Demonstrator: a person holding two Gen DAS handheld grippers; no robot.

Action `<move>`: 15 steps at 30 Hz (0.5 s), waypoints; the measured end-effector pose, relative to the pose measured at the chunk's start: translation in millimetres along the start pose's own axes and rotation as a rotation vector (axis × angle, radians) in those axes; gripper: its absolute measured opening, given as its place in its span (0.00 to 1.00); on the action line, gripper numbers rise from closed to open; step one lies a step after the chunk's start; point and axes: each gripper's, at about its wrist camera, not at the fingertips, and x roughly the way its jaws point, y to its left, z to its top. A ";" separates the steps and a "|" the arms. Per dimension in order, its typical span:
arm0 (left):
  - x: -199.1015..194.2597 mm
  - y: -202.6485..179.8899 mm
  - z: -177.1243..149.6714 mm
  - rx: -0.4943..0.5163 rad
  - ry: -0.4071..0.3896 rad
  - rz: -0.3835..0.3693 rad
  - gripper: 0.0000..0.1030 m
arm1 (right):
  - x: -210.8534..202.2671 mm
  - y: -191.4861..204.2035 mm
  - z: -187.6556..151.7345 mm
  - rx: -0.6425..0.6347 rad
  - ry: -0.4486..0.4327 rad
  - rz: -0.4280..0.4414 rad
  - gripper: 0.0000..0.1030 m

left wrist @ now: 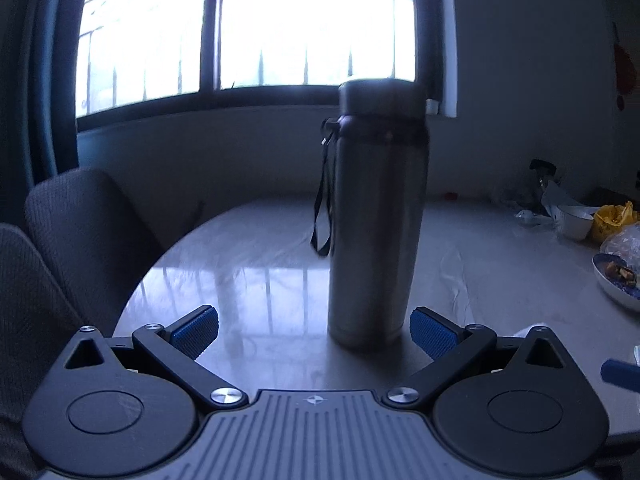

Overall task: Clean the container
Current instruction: 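Approach the steel thermos with the left gripper and close on its body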

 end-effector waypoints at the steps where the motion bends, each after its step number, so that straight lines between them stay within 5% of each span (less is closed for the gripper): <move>1: 1.0 -1.5 2.6 0.004 -0.006 -0.005 1.00 | -0.1 -0.5 0.0 0.001 0.000 0.000 0.92; 15: 18.4 -9.3 42.1 0.006 -0.096 -0.023 1.00 | 9.6 -8.0 0.4 0.011 0.018 -0.006 0.92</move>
